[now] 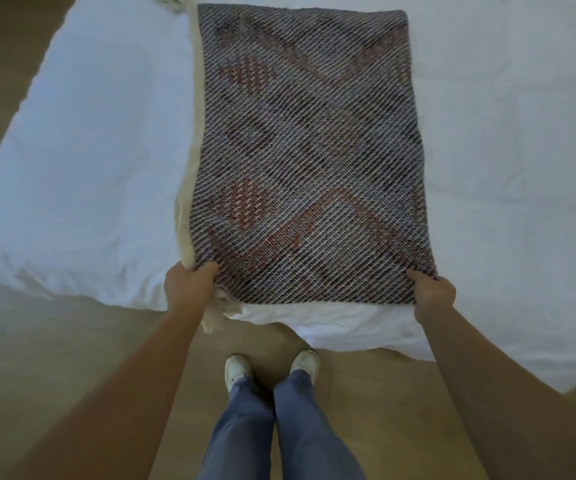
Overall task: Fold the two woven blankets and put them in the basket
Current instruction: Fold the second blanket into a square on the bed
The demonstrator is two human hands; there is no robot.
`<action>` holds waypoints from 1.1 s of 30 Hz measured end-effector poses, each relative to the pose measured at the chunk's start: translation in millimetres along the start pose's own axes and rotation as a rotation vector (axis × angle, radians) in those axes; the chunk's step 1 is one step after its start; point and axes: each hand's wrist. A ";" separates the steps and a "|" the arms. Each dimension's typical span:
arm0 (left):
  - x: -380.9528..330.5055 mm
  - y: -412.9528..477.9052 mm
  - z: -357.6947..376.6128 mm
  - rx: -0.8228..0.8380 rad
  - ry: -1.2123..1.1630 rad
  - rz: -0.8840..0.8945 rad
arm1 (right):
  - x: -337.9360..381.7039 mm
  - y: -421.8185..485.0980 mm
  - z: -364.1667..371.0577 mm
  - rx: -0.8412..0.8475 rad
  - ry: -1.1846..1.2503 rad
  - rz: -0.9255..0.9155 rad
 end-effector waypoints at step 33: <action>-338.9 115.5 -10.1 0.055 -0.652 0.108 | 359.1 -8.0 41.6 0.290 0.367 -0.353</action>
Point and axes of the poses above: each hand's wrist, its own y-axis towards the middle knuckle, its own z-axis out of the palm, x = y × z, and after that the axes turned 1 degree about -x, right-handed
